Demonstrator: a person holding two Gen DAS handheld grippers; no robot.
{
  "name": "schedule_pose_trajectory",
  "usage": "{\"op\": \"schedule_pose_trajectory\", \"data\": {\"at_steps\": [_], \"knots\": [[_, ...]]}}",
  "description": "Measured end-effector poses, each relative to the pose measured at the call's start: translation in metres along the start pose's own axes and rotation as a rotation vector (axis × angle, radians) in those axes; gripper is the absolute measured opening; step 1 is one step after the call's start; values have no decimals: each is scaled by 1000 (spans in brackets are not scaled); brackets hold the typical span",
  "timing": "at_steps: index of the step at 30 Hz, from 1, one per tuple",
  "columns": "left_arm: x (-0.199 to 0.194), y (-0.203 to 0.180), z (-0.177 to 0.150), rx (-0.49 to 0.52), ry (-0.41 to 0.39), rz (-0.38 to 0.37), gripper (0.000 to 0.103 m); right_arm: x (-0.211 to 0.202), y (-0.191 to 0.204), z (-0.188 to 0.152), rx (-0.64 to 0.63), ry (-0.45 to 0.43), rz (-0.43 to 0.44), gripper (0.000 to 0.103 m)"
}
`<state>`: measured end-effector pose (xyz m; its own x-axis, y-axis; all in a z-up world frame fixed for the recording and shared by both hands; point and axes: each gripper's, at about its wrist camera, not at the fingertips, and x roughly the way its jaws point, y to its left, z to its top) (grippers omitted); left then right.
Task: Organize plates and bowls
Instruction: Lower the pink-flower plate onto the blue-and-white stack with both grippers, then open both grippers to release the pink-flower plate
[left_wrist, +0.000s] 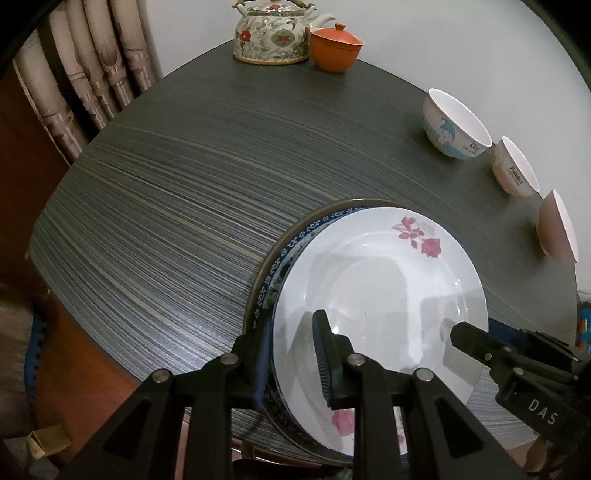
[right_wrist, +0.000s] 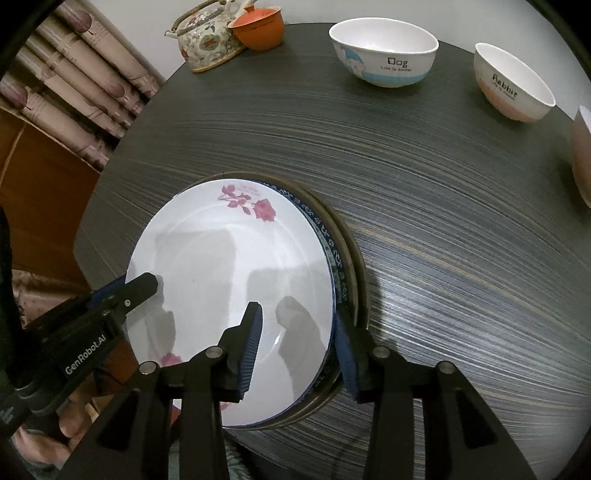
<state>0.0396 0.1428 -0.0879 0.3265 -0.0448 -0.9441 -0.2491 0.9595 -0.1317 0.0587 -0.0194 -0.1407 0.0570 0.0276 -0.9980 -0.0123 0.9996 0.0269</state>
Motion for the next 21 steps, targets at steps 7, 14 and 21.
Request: {"op": "schedule_pose_trajectory", "data": {"at_steps": [7,14,21], "knots": [[-8,-3,1,18,-39,15,28,-1,0,-4,2,-14,10,40],[-20,-6,1,34,-72,31,30,-13,-7,-10,20,-39,31,43],[-30,-17,1,57,-102,53,38,-36,-14,-18,29,-104,51,51]]}}
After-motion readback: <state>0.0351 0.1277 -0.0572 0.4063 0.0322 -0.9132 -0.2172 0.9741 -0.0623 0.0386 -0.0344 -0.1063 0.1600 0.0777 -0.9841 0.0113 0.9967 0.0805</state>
